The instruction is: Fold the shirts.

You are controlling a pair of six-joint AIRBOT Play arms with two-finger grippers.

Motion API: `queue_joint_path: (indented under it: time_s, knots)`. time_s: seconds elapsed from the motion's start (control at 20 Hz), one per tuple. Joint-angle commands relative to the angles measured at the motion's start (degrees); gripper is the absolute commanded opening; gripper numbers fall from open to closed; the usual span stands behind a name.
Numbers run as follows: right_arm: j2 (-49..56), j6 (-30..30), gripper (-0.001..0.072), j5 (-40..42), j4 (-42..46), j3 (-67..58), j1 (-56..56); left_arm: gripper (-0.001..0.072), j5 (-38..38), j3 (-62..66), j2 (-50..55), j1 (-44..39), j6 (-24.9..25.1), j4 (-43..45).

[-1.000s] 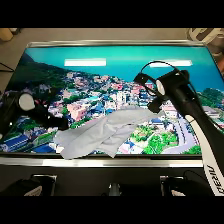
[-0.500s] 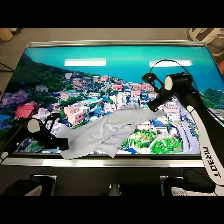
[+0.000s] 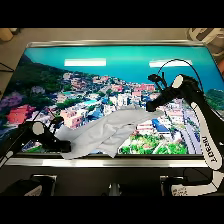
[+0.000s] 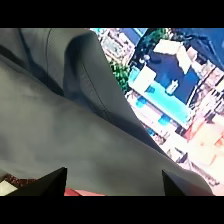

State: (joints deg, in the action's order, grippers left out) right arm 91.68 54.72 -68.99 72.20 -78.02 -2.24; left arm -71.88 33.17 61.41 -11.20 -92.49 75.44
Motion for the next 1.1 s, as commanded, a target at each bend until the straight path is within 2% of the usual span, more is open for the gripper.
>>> queue_joint_path:
  time_s: [0.0,0.05,0.1,0.2,0.25,0.35,0.5,0.65,0.7,0.75,0.8,0.85,0.95,1.05]
  knots:
    - [2.67,-0.70,0.0648,-0.55,-4.20,0.02,0.24,0.0392,0.46,-0.15,0.44,0.02,0.83,-0.94]
    - [3.17,-0.81,0.0648,-1.07,-4.50,0.02,0.24,0.0281,0.42,-0.15,0.61,0.04,1.09,-1.95]
    - [3.74,-0.81,0.0648,-1.22,-4.79,0.07,0.24,0.0222,0.42,-0.15,0.74,0.02,1.09,-3.02]
    - [5.01,-2.27,0.0666,-1.75,-6.32,0.07,0.24,0.0026,0.39,-0.13,0.74,0.02,1.07,-4.17]
    - [5.62,-3.48,0.0708,-1.77,-7.98,0.07,0.24,0.0023,0.35,-0.13,0.70,0.04,1.07,-4.17]
    - [6.32,-5.11,0.0711,-1.29,-12.70,0.07,0.04,0.0023,0.28,0.00,0.46,0.02,1.22,-4.15]
    - [7.02,-6.60,0.0710,-0.50,-12.26,0.07,-2.23,0.0023,0.28,0.11,0.15,0.04,1.18,-4.13]
    - [8.39,-10.51,0.0704,-5.29,-11.30,0.07,-5.20,0.0024,-0.39,0.13,-1.03,0.04,1.20,-4.11]
    - [8.59,-12.24,0.0638,-6.69,-11.19,0.07,-6.08,0.0023,-0.74,0.11,-1.55,0.04,1.20,-4.09]
    - [8.59,-13.03,0.0469,-7.21,-10.54,0.04,-6.95,0.0023,-0.81,0.13,-2.21,0.04,1.20,-4.07]
    - [8.46,-12.90,0.0189,-7.19,-9.97,0.00,-7.30,0.0023,-0.79,0.13,-3.02,0.04,1.20,-4.04]
    - [8.09,-11.69,0.0024,-7.08,-10.21,-0.02,-7.23,0.0023,-0.98,0.44,-4.24,0.04,1.20,-3.76]
    - [5.09,-11.04,0.0025,-6.86,-9.40,-1.16,-7.21,0.0023,-4.37,4.42,-7.17,0.04,1.27,-0.68]
    - [-0.63,-11.04,0.0025,-5.51,-8.46,-5.38,-7.21,0.0022,-8.52,13.75,-11.32,0.04,2.58,5.29]
